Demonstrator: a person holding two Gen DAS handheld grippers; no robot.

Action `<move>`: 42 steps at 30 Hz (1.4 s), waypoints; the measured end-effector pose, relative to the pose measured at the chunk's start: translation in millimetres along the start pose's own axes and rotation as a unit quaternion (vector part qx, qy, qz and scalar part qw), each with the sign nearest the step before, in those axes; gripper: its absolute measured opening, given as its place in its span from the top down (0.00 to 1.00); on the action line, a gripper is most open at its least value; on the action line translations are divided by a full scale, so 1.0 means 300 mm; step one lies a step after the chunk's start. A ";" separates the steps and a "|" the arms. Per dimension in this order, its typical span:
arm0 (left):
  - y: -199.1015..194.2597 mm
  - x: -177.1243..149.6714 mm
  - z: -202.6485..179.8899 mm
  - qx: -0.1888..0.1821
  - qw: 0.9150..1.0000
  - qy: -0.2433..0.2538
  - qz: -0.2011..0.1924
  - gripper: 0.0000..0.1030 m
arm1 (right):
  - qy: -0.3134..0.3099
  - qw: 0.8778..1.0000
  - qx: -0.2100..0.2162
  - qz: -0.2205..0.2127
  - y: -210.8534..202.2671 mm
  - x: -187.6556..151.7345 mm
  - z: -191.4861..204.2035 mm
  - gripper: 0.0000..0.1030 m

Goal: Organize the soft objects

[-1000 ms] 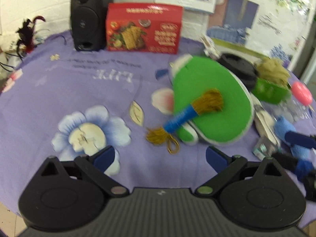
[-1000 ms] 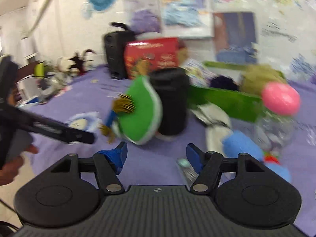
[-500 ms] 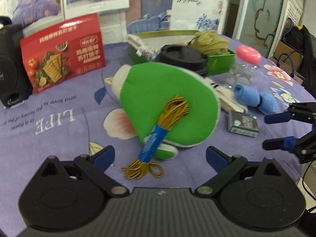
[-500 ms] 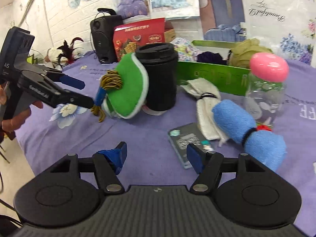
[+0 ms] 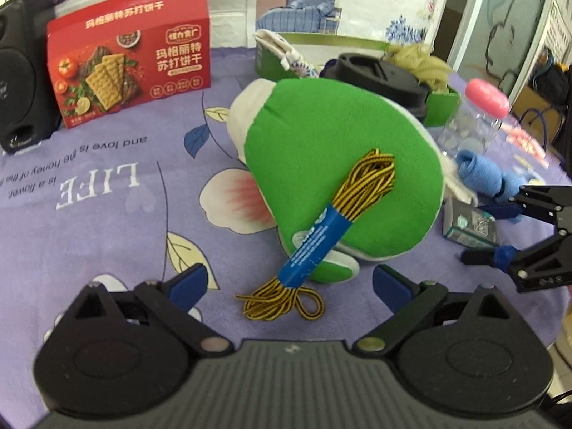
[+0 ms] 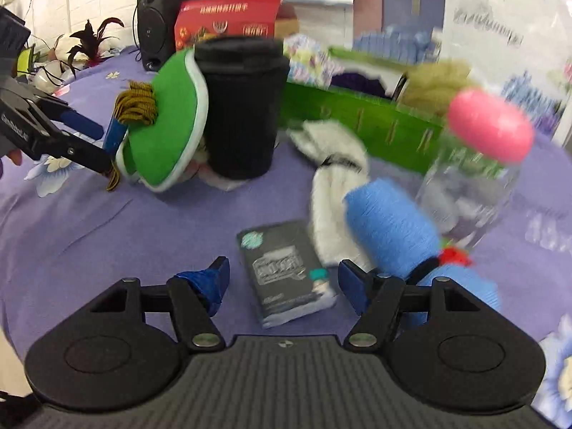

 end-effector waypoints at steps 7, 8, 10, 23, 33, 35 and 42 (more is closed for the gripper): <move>0.030 0.016 -0.006 -0.026 0.999 0.034 -0.001 0.05 | 0.007 1.000 0.030 -0.004 -0.001 -0.005 0.045 0.48; 0.040 0.016 -0.005 -0.025 0.999 0.040 0.004 0.05 | 0.031 0.999 0.032 0.001 0.014 -0.001 0.038 0.48; 0.056 0.019 -0.007 -0.032 0.998 0.049 0.010 0.06 | 0.054 0.998 0.041 0.000 0.031 0.000 0.041 0.46; 0.068 -0.016 -0.050 -0.052 0.996 0.069 0.025 0.08 | 0.090 0.994 -0.054 -0.040 0.076 -0.010 0.120 0.40; 0.044 -0.023 -0.017 -0.035 0.998 0.038 0.040 0.77 | 0.086 0.994 -0.038 -0.046 0.076 -0.010 0.104 0.58; 0.017 -0.032 -0.012 -0.039 0.998 0.006 0.044 0.82 | 0.094 0.994 -0.011 -0.053 0.055 -0.024 0.089 0.63; -0.159 -0.019 -0.064 -0.058 0.996 -0.061 0.007 0.82 | 0.172 0.980 0.065 -0.069 -0.085 -0.048 0.040 0.64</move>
Point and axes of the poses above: each gripper's, at about its wrist camera, not at the fingertips, and y roughly the way its jaws point, z to its left, x to its top, the point moved 6 cm from there along y, roughly the way its jaws point, and after that the axes turned 15 degrees about y, right-handed, at the moved point
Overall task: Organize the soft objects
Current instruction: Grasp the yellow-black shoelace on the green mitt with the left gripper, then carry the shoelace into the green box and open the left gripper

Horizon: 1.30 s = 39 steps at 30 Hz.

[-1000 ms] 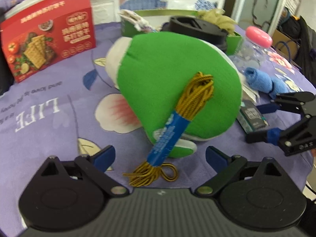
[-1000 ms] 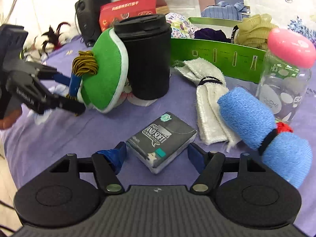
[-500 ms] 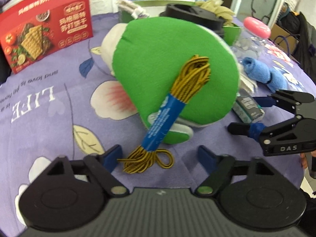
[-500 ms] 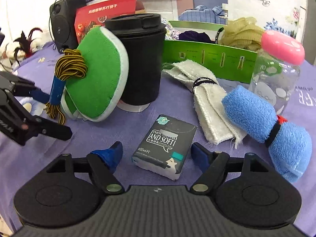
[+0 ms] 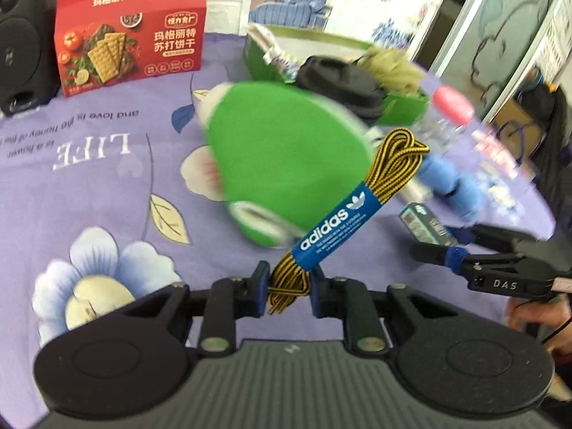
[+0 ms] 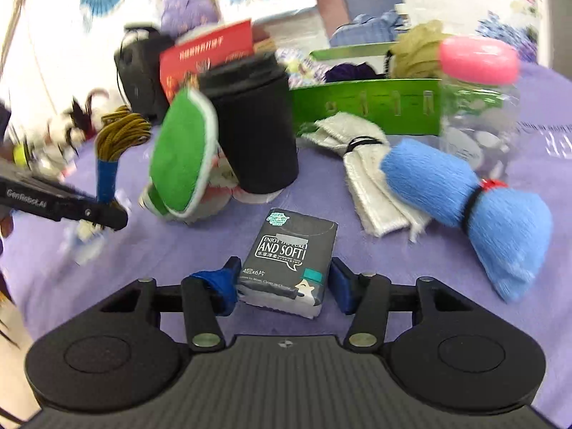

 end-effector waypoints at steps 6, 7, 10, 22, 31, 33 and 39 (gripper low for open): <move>-0.077 0.040 -0.130 -0.012 0.999 0.026 -0.023 0.82 | -0.002 0.998 0.052 -0.045 -0.137 0.033 0.075 0.63; -0.083 0.051 -0.144 -0.011 0.999 0.032 -0.026 0.82 | -0.005 0.997 0.057 -0.048 -0.146 0.039 0.084 0.63; -0.083 0.065 -0.163 -0.010 0.999 0.034 -0.028 0.82 | -0.005 0.996 0.068 -0.050 -0.146 0.044 0.090 0.63; -0.044 0.344 -0.092 0.002 0.998 0.010 -0.054 0.82 | -0.022 0.990 0.100 -0.093 -0.146 0.300 0.087 0.63; 0.212 0.855 0.034 0.033 0.998 0.042 -0.041 0.79 | -0.149 0.986 0.008 -0.075 0.107 0.807 0.075 0.60; 0.310 0.914 0.071 0.042 0.998 0.034 -0.018 0.39 | -0.123 0.992 0.008 -0.025 0.222 0.868 0.032 0.60; 0.450 0.956 0.129 0.089 0.995 0.042 0.007 0.35 | -0.063 0.997 0.001 -0.035 0.320 0.973 -0.052 0.60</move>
Point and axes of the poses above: each gripper's, at about its wrist camera, not at the fingertips, and y roughly the way its jaws point, z to its left, x to its top, the point moved 6 cm from there along y, roughly the way its jaws point, and after that the axes turned 15 degrees about y, right-handed, at the moved point
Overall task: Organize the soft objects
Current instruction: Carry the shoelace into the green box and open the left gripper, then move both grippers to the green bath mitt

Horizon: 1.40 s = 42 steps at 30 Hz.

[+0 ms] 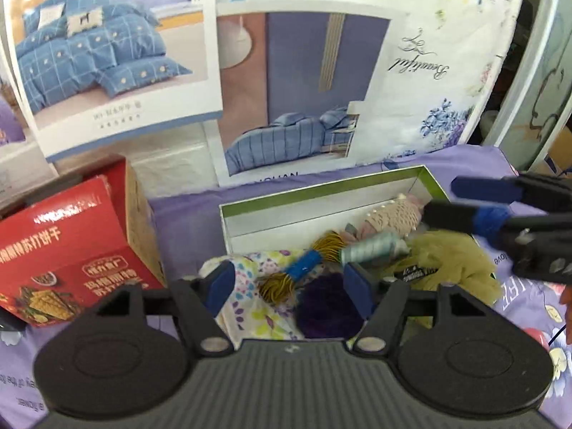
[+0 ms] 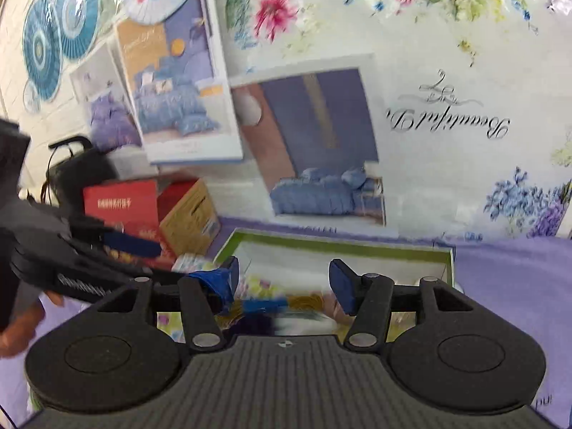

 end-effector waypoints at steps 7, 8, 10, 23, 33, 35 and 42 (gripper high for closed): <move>-0.095 -0.036 0.000 0.011 1.000 -0.007 -0.017 0.35 | -0.016 0.999 0.032 -0.028 -0.121 -0.027 0.071 0.59; -0.124 -0.043 -0.005 0.012 1.000 -0.006 -0.020 0.35 | -0.017 0.999 0.037 -0.028 -0.146 -0.043 0.087 0.59; -0.197 -0.066 -0.010 0.017 0.999 -0.002 -0.029 0.35 | -0.026 0.998 0.055 -0.030 -0.205 -0.087 0.138 0.59; -0.554 -0.646 0.040 0.102 0.995 0.003 0.005 0.34 | -0.058 0.988 0.140 0.013 -0.440 -0.605 0.453 0.56; -0.594 -1.107 0.073 0.138 0.985 -0.101 0.002 0.34 | -0.002 0.995 0.086 0.058 -0.396 -0.973 0.456 0.56; -0.611 -1.124 0.081 0.155 0.980 -0.121 -0.018 0.34 | -0.001 0.994 0.089 0.062 -0.388 -0.980 0.472 0.55; -0.592 -1.100 0.107 0.185 0.979 -0.086 -0.003 0.34 | 0.044 0.991 0.088 0.087 -0.311 -0.969 0.499 0.54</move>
Point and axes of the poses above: each gripper's, at about its wrist camera, not at the fingertips, and y roughly the way its jaws point, z to its left, x to its top, the point moved 6 cm from there along y, roughly the way its jaws point, and after that the axes turned 15 degrees about y, right-handed, at the moved point
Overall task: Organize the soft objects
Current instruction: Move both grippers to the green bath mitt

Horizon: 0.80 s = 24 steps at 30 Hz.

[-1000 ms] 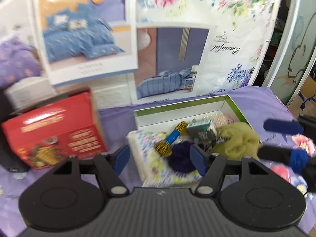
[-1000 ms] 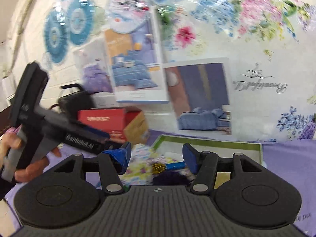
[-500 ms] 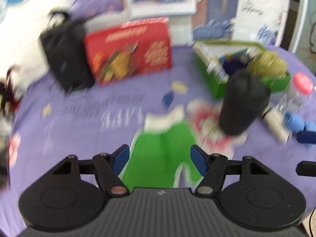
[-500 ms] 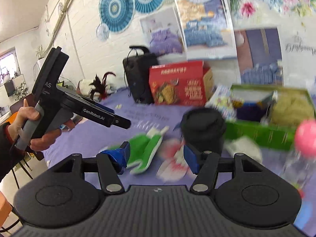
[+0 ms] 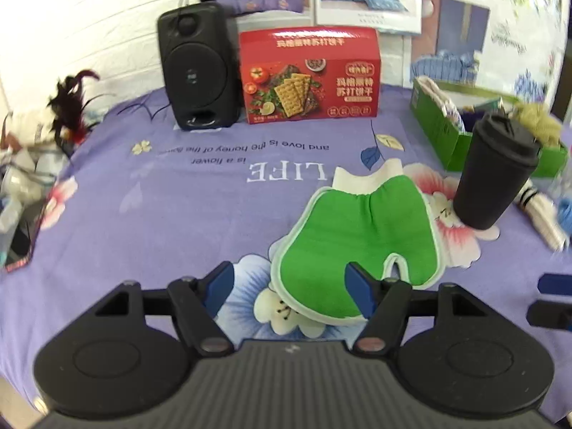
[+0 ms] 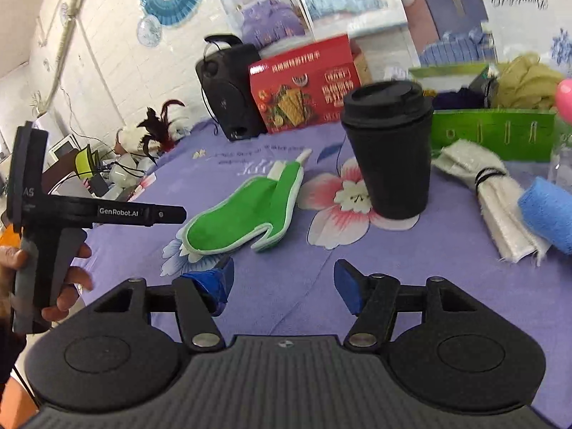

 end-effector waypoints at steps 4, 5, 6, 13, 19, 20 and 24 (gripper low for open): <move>0.056 0.029 -0.019 -0.033 0.998 0.060 0.016 0.34 | 0.037 0.999 -0.003 -0.009 0.070 0.037 -0.007 0.53; 0.072 0.038 -0.020 -0.040 0.996 0.073 0.017 0.34 | 0.046 0.999 -0.005 -0.010 0.092 0.048 -0.013 0.53; 0.088 0.044 -0.022 -0.050 0.995 0.084 0.020 0.34 | 0.056 0.998 -0.007 -0.010 0.111 0.058 -0.019 0.53; 0.123 0.005 -0.017 -0.158 0.977 0.138 0.044 0.34 | 0.086 0.996 0.006 0.000 0.192 0.095 -0.025 0.52; 0.158 -0.026 0.011 -0.130 0.976 0.163 0.060 0.34 | 0.078 0.997 0.001 0.019 0.298 0.121 -0.014 0.51; 0.174 -0.028 0.013 -0.141 0.975 0.157 0.065 0.34 | 0.075 0.997 0.001 0.025 0.318 0.121 -0.009 0.51; 0.244 -0.010 0.011 -0.189 0.971 0.125 0.077 0.34 | 0.057 0.998 -0.008 0.030 0.386 0.133 0.009 0.51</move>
Point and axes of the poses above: each gripper's, at about its wrist camera, not at the fingertips, and y roughly the way its jaws point, z to its left, x to its top, the point moved 6 cm from there along y, roughly the way its jaws point, and after that the axes turned 15 degrees about y, right-handed, at the moved point
